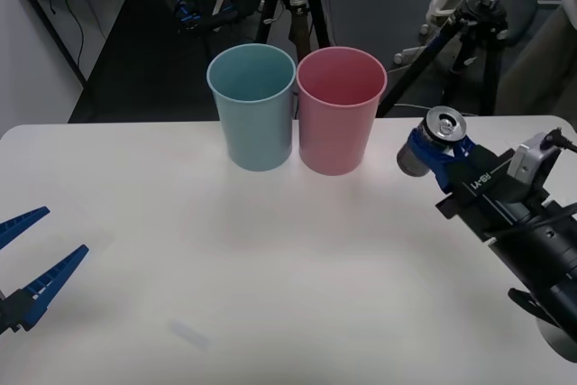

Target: Grasp the object on the table and drop it into the matching bin: aluminum can to the light blue bin, PET bottle to the pink bin.

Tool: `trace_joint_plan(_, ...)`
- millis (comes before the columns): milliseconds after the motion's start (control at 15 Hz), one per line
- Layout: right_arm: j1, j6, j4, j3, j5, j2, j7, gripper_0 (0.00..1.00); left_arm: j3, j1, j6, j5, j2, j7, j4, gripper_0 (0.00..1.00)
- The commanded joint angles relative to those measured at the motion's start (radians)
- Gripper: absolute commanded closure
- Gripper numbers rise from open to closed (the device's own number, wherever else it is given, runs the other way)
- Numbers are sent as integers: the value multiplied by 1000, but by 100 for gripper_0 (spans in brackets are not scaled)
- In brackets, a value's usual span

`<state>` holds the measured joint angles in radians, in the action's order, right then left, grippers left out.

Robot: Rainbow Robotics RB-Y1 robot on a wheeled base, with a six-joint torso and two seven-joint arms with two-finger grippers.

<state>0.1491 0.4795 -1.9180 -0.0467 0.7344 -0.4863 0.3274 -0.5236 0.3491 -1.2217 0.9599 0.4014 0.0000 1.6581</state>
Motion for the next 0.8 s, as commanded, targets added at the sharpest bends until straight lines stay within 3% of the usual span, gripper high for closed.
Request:
trace_joint_plan(67,-40,1,-27,-31,-6,6,-48,100,0,0,0,0,0,0,0,0)
trace_joint_plan(200,-98,-5,-27,-76,25,32,-70,100,0,0,0,0,0,0,0,0)
trace_joint_plan(333,-151,-45,-26,-105,137,77,-80,100,0,0,0,0,0,0,0,0)
trace_joint_plan(800,-298,-282,-23,-291,210,83,-143,100,0,0,0,0,0,0,0,0)
